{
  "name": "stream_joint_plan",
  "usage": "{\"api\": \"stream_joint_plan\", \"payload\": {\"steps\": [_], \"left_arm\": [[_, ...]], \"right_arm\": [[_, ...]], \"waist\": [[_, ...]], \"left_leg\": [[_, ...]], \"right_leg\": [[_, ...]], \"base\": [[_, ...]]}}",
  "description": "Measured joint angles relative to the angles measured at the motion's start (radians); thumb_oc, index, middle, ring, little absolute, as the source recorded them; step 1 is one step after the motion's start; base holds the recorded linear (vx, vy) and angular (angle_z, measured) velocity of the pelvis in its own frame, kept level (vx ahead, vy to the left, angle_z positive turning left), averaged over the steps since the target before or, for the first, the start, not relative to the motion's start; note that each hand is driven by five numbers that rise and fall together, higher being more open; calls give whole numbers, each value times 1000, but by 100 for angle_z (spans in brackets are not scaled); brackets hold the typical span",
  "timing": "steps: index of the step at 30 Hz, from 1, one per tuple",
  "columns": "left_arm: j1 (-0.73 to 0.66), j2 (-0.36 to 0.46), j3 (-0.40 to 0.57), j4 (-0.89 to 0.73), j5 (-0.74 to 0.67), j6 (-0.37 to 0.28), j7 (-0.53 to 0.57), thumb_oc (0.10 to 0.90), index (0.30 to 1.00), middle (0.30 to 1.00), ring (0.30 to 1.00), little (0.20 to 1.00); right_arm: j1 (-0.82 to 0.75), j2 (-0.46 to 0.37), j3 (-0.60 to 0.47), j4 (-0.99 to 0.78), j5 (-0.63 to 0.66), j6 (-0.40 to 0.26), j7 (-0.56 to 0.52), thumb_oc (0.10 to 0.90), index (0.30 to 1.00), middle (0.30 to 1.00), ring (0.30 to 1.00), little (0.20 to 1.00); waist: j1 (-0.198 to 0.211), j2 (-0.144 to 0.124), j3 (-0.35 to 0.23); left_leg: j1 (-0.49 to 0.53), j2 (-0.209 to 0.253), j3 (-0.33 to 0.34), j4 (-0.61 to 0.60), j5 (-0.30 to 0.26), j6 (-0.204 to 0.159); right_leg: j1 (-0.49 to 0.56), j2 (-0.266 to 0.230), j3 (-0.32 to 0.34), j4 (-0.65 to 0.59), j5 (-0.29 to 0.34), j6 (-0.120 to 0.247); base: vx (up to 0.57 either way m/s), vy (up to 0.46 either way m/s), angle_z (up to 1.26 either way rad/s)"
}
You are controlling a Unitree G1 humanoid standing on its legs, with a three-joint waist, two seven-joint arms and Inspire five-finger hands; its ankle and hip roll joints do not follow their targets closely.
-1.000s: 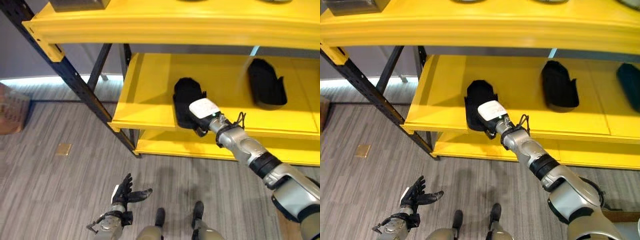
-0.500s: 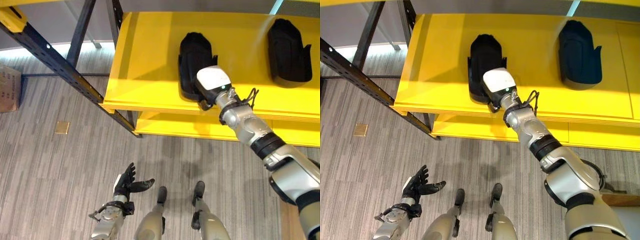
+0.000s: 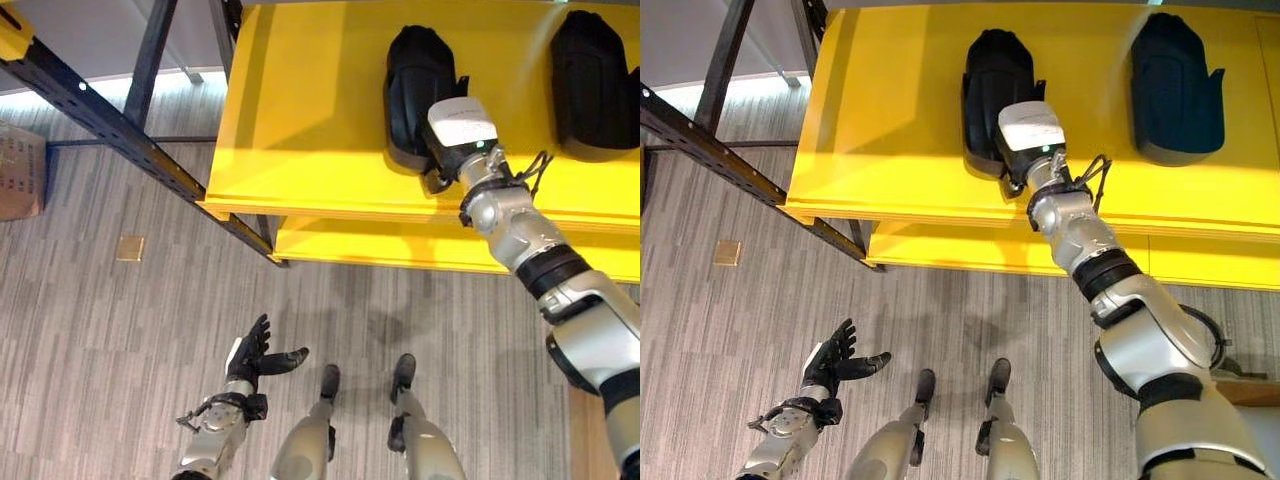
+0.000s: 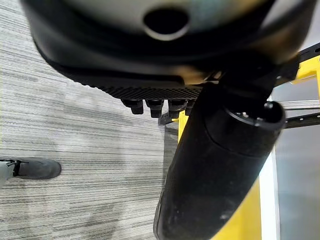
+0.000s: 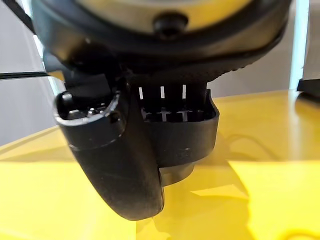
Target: Move parts from the plastic box to the shelf.
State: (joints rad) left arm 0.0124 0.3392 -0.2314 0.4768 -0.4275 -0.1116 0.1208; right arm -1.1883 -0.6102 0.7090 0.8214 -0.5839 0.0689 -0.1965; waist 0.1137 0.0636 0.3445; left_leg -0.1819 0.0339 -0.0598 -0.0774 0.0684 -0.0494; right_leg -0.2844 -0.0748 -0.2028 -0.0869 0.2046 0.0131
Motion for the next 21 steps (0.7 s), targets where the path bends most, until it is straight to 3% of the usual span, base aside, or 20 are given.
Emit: {"api": "stream_joint_plan", "payload": {"steps": [4, 21], "left_arm": [[1, 0, 0, 1, 0, 0, -1, 900, 1000, 1000, 1000, 1000], [-7, 0, 0, 2, -2, -4, -1, 900, 1000, 1000, 1000, 1000]], "right_arm": [[-33, -37, 31, 19, 8, 2, 1, 400, 300, 300, 300, 300], [-78, -36, 84, 79, -5, -7, 16, 400, 300, 300, 300, 300]], "waist": [[2, 0, 0], [7, 0, 0]], "left_leg": [[-9, 0, -1, 0, 1, 0], [-9, 0, -4, 0, 2, -1]], "right_leg": [[-8, 0, -1, 0, 1, -1], [-8, 0, -2, 0, 1, -2]], "base": [[0, 0, 0], [0, 0, 0]]}}
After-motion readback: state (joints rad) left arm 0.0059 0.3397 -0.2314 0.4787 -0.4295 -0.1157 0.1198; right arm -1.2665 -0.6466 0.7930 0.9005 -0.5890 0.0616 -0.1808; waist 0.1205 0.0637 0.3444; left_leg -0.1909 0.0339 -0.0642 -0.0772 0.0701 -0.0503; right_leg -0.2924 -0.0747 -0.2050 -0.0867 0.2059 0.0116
